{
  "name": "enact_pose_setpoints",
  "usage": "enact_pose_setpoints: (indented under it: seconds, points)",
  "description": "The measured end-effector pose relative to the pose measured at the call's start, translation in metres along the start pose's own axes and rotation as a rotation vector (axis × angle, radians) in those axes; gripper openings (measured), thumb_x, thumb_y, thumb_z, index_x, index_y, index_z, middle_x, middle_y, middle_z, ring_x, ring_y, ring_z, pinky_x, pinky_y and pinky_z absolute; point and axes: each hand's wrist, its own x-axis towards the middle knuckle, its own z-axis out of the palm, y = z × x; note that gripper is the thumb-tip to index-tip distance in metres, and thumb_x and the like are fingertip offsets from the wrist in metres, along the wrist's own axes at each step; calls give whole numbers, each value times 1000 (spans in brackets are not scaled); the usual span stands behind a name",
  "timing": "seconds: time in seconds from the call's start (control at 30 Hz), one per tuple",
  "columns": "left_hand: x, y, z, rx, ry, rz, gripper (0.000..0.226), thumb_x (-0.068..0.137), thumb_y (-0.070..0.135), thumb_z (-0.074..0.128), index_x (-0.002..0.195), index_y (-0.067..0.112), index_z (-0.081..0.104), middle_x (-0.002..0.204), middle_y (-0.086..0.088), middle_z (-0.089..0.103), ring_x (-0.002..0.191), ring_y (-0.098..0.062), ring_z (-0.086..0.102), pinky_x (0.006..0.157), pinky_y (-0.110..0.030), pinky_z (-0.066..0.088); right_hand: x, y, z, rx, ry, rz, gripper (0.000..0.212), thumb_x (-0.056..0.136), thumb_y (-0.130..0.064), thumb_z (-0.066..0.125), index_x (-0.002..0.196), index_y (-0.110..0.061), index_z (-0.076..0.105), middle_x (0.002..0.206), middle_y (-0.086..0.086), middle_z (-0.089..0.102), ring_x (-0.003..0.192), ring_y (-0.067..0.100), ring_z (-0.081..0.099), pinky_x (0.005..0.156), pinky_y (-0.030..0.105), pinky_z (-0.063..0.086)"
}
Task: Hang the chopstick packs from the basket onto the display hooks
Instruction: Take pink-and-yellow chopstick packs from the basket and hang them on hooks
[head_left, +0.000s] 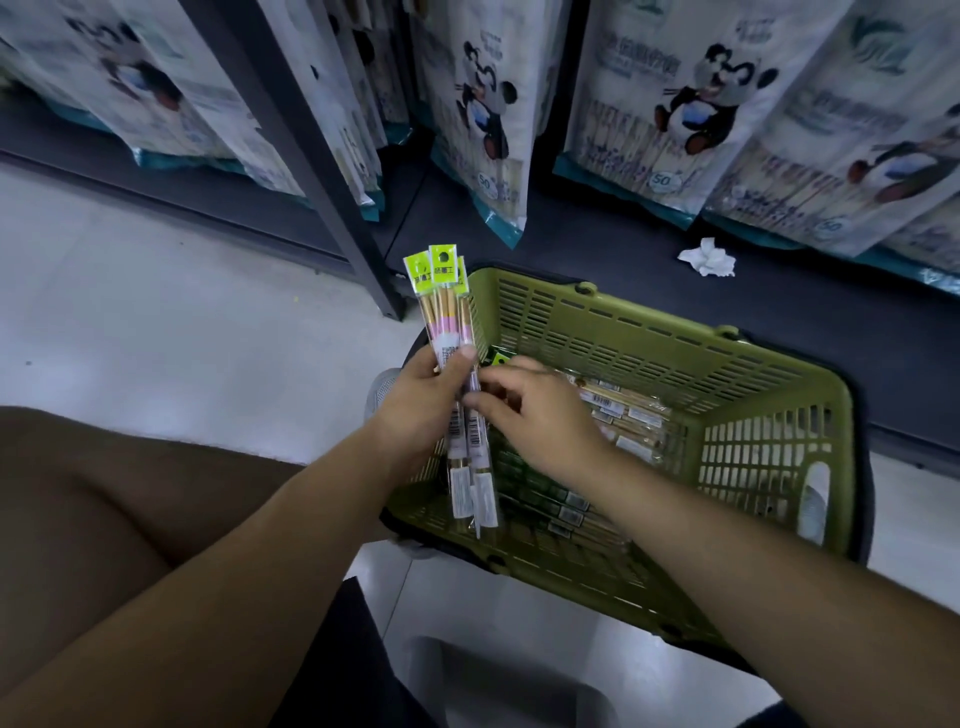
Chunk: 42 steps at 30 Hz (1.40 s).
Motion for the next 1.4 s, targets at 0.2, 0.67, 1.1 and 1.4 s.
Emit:
enact_pose_setpoints:
  seconds: [0.2, 0.67, 1.1, 1.4]
  points:
    - [6, 0, -9, 192, 74, 59, 21, 103, 34, 60, 111, 15, 59, 77, 2, 67, 70, -16, 68, 60, -32, 54, 5, 30, -8, 117, 161, 107, 11, 98, -31, 63, 93, -29, 73, 80, -14, 66, 72, 0, 61, 59, 10, 41]
    - [8, 1, -1, 181, 100, 126, 14, 106, 27, 57, 114, 16, 55, 79, -1, 64, 65, -11, 66, 57, -29, 56, 29, 144, -2, -580, -263, 465, 51, 89, -36, 74, 133, -19, 56, 129, 12, 53, 119, 36, 54, 88, 39, 50]
    - [13, -5, -2, 137, 58, 111, 15, 105, 30, 57, 116, 21, 53, 81, -5, 67, 65, -14, 68, 51, -37, 57, 28, 139, 2, -826, -317, 377, 29, 92, -11, 62, 121, -14, 61, 121, 11, 61, 118, 31, 55, 82, 37, 53]
    - [14, -4, -3, 117, -17, 93, 24, 105, 29, 58, 124, 15, 54, 86, -4, 68, 71, -12, 71, 56, -29, 56, 21, 125, -22, -613, -272, 301, 26, 92, -29, 61, 113, -16, 67, 110, 10, 65, 109, 31, 58, 76, 33, 46]
